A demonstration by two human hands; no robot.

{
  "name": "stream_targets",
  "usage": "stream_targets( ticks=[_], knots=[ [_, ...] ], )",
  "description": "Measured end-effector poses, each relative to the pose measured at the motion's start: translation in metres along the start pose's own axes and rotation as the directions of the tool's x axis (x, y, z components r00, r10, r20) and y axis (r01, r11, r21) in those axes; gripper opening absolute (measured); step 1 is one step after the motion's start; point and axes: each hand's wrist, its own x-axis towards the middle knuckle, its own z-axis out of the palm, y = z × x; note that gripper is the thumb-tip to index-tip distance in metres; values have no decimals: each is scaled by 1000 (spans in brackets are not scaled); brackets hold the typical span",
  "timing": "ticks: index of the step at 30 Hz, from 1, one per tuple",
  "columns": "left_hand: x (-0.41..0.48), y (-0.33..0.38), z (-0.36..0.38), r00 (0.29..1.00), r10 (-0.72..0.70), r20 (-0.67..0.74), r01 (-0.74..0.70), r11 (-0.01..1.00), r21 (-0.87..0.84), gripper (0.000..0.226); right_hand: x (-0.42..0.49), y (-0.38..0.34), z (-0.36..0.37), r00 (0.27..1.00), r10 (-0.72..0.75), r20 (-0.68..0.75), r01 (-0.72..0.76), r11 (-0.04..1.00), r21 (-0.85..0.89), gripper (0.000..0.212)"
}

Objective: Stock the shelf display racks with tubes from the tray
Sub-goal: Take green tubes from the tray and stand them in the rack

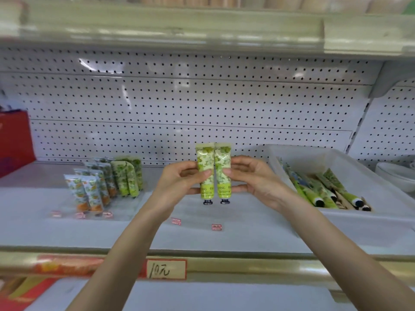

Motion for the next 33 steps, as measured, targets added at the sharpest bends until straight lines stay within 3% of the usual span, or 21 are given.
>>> stream_targets(
  ticks=[7, 12, 20, 25, 30, 33],
  knots=[
    [5, 6, -73, 999, 7, 37, -11, 996, 93, 18, 28, 2, 62, 999, -4, -55, 6, 999, 45, 28],
    [8, 13, -127, 997, 63, 51, -68, 992, 110, 12, 45, 7, 110, 995, 2, -102, 7, 996, 85, 34],
    [8, 24, -198, 984, 138, 110, -156, 972, 178, 28, 64, 23, 164, 988, 20, -151, 5, 986, 166, 28],
    [13, 26, -221, 977, 170, 130, -201, 938, 284, 17, 79, 34, 183, 985, 33, -171, -16, 995, 104, 18],
    [29, 18, -234, 976, 197, 96, -219, 868, 445, 37, 94, 48, 193, 981, -12, -193, 11, 1000, -8, 18],
    [37, 10, -237, 976, 208, 67, -212, 829, 517, 32, 104, 58, 201, 978, -38, -204, 22, 997, -79, 21]
  ],
)
